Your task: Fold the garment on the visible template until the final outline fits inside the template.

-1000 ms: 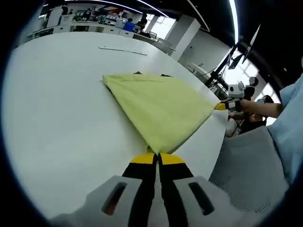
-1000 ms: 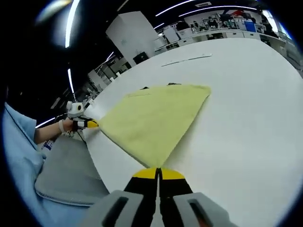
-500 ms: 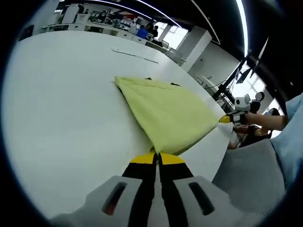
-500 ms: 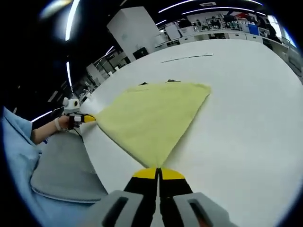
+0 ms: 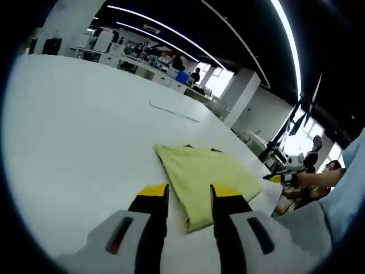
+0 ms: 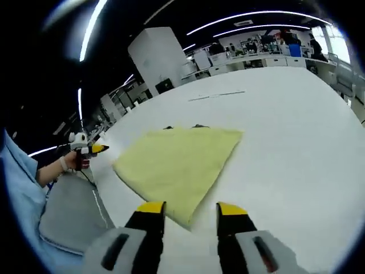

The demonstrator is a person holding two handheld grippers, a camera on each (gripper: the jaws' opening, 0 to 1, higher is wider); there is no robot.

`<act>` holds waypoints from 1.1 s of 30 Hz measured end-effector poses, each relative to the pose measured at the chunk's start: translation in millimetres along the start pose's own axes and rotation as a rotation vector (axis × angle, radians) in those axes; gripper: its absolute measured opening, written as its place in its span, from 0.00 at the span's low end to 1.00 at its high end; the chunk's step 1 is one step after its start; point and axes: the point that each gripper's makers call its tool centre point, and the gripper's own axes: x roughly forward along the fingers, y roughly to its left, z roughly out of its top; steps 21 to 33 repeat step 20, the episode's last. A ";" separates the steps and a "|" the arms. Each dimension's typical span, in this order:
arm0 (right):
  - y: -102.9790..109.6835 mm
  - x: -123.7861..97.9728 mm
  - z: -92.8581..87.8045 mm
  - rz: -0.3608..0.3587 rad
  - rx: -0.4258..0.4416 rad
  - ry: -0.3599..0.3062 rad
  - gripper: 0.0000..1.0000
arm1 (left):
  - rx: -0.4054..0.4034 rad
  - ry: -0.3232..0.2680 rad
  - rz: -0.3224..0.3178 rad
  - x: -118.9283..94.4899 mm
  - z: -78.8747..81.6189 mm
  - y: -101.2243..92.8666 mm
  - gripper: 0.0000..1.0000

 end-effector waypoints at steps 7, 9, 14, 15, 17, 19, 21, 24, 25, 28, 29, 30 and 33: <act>19.3 3.6 9.3 -0.015 -0.066 -0.010 1.00 | 0.165 0.104 -0.123 10.9 -31.3 -54.3 0.99; 26.0 5.5 -1.7 0.000 -0.122 0.054 1.00 | 0.253 0.189 -0.079 14.2 -54.8 -45.4 0.99; 34.4 6.3 -16.7 -0.005 -0.210 0.106 1.00 | 0.455 0.324 0.013 19.3 -81.2 -17.9 0.99; 33.9 6.3 -18.1 -0.004 -0.205 0.105 1.00 | 0.441 0.260 0.004 23.8 -74.5 -21.2 0.99; 33.2 5.8 -20.4 -0.012 -0.181 0.109 1.00 | 0.342 0.241 -0.007 24.8 -74.1 -24.9 0.99; 34.2 3.9 -19.6 -0.016 -0.163 0.086 1.00 | 0.382 0.250 0.003 23.9 -73.6 -22.5 0.99; 36.4 3.2 -18.4 -0.014 -0.130 0.065 1.00 | 0.394 0.254 0.011 23.8 -73.5 -20.4 0.99; 36.4 3.2 -18.4 -0.014 -0.130 0.065 1.00 | 0.394 0.254 0.011 23.8 -73.5 -20.4 0.99; 36.4 3.2 -18.4 -0.014 -0.130 0.065 1.00 | 0.394 0.254 0.011 23.8 -73.5 -20.4 0.99; 36.4 3.2 -18.4 -0.014 -0.130 0.065 1.00 | 0.394 0.254 0.011 23.8 -73.5 -20.4 0.99; 36.4 3.2 -18.4 -0.014 -0.130 0.065 1.00 | 0.394 0.254 0.011 23.8 -73.5 -20.4 0.99; 36.4 3.2 -18.4 -0.014 -0.130 0.065 1.00 | 0.394 0.254 0.011 23.8 -73.5 -20.4 0.99; 36.4 3.2 -18.4 -0.014 -0.130 0.065 1.00 | 0.394 0.254 0.011 23.8 -73.5 -20.4 0.99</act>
